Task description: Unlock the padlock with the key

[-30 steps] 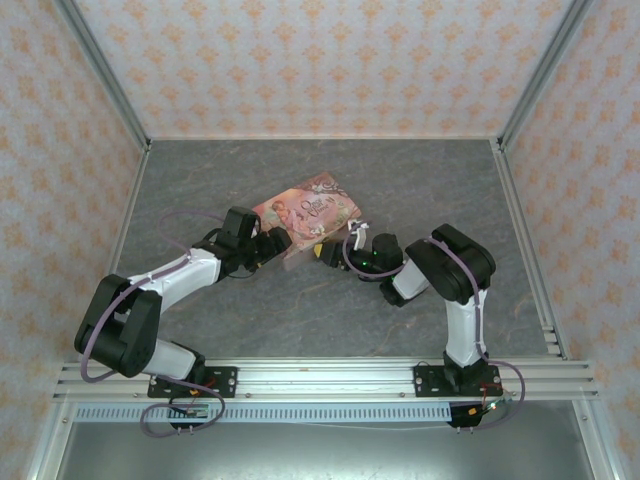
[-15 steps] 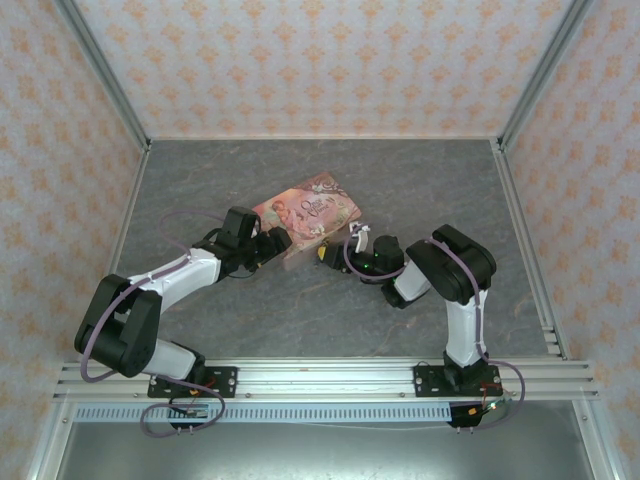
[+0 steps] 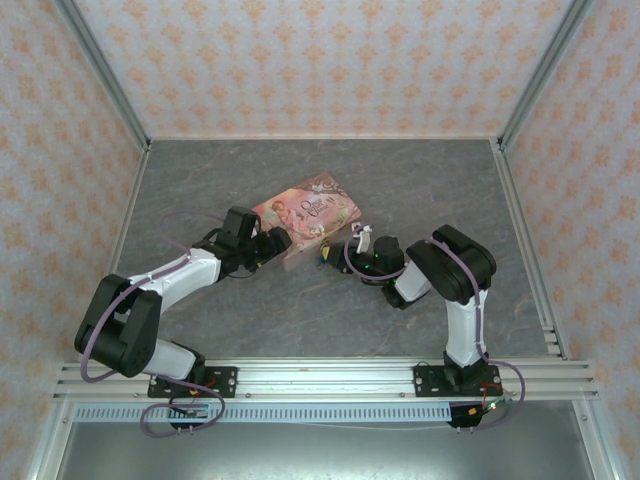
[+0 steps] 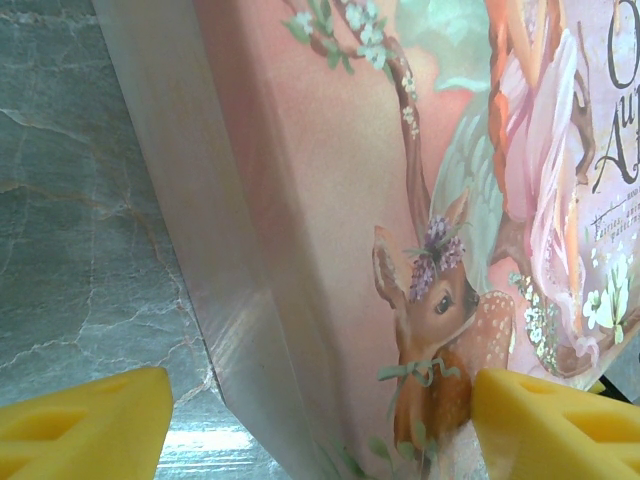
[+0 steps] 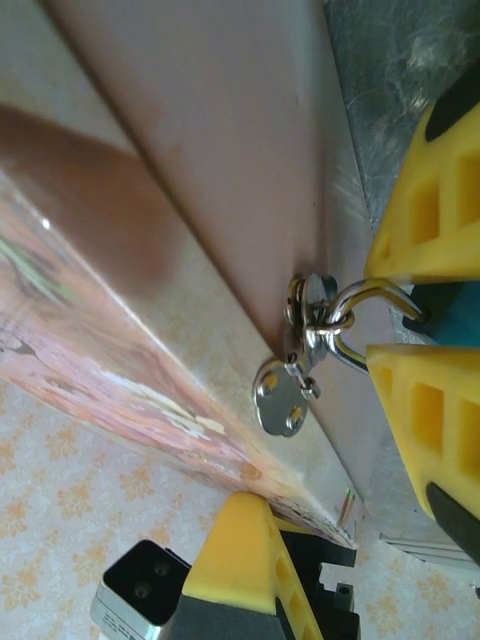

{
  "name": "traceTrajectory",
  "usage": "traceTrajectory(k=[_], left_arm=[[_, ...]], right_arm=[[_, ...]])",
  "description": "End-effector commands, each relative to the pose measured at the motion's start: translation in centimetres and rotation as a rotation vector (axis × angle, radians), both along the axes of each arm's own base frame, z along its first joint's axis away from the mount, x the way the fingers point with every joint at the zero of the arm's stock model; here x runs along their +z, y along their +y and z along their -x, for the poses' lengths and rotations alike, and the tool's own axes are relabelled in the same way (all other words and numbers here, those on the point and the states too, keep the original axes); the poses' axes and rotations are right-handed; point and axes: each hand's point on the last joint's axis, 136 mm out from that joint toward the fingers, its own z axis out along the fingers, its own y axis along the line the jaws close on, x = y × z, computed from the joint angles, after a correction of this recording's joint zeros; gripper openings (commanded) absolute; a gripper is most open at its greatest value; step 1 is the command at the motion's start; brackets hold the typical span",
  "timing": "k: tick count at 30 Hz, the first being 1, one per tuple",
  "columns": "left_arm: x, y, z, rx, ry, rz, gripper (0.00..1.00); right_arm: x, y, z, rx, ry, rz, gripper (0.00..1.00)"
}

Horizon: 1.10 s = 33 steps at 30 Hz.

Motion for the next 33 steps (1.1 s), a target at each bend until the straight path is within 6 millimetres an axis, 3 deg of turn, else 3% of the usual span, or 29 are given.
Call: traceTrajectory(k=[1,15,33], left_arm=[[-4.6,2.0,3.7,0.025,0.192,-0.124,0.78],[-4.6,2.0,3.5,0.025,0.195,-0.129,0.78],[-5.4,2.1,4.5,0.033,0.214,-0.116,0.78]], right_arm=[[2.5,0.5,0.3,0.037,-0.085,-0.055,0.18],[2.5,-0.4,-1.1,-0.043,-0.032,-0.082,0.0],[3.8,-1.7,-3.6,-0.213,0.094,-0.206,0.0]])
